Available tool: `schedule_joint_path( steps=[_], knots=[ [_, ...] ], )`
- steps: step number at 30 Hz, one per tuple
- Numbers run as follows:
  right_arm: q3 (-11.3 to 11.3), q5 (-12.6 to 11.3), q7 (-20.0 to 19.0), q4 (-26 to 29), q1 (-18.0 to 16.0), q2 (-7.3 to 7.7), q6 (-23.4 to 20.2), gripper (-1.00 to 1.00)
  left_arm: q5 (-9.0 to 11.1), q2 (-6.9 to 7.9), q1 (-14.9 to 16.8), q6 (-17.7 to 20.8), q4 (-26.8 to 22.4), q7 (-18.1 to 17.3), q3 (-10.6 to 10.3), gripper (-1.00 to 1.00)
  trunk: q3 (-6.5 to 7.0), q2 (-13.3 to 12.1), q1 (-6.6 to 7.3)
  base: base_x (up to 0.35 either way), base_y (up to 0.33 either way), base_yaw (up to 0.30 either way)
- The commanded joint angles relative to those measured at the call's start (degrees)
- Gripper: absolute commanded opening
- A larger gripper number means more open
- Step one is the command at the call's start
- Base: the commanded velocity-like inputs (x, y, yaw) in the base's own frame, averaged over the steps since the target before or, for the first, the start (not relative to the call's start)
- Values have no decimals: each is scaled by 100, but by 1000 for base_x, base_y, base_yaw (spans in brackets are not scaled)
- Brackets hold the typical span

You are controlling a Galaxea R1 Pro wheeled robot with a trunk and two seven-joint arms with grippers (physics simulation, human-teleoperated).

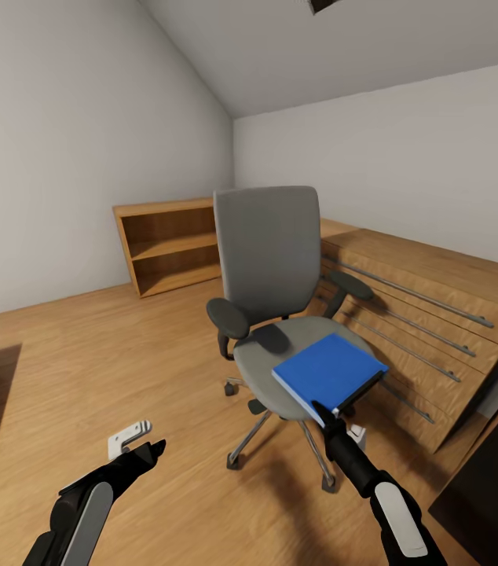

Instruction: In the bedroom, organize the workspace by keeping the computer under the desk, ensuring the monitor is on the desk, placing the keyboard on the desk next to the monitor, placing the mouse on the desk next to the keyboard, moving the folder from the swivel chair onto the desk next to the mouse, stacking the notebook on top of the folder with the pen on top of the notebook, and positioning the swivel chair next to the desk.

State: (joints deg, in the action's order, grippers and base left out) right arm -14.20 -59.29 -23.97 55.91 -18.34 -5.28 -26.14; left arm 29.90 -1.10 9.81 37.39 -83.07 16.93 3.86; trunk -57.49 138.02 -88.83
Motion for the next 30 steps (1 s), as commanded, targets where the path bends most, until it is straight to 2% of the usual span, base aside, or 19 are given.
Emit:
schedule_joint_path(
  steps=[1, 8, 13, 16, 18, 22, 26, 30],
  knots=[
    [-21, -15, -2, -1, -3, -5, -45, -100, 60, -4, 3, 23, -7, 45, 4, 100, 13, -39, 24, 0, 0, 0],
    [-28, 7, -9, 129, -3, -5, 9, -100, 37, -4, 3, 16, -7, 57, -33, 100, 139, -320, 177, 0, 0, 0],
    [-28, 31, 8, 296, -3, -8, 18, -100, -169, -4, 3, 7, -7, 72, -67, 100, 228, -521, 287, 0, 0, 0],
    [-30, 53, 251, 558, 1, -13, 148, -100, -214, -4, 3, 5, -7, 73, -69, 100, 282, -641, 353, 0, 0, 0],
    [-30, 96, 581, 856, 13, -16, 257, -100, -225, -6, 3, 5, -7, 72, -72, 100, 318, -721, 397, 0, 0, 0],
    [-35, 125, 780, 1502, 73, -31, 304, -100, -229, -5, 3, 5, -7, 71, -77, 100, 390, -882, 485, 0, 0, 0],
    [-28, 129, 1013, 2233, 390, -145, 304, -100, -226, -10, 3, 5, -7, 65, -114, 100, 462, -1042, 573, 0, 0, 0],
    [261, 138, 1248, 2715, 624, -188, 301, -100, -229, -5, 3, 5, -7, 71, -181, 100, 534, -1202, 661, 0, 0, 0]
  ],
)
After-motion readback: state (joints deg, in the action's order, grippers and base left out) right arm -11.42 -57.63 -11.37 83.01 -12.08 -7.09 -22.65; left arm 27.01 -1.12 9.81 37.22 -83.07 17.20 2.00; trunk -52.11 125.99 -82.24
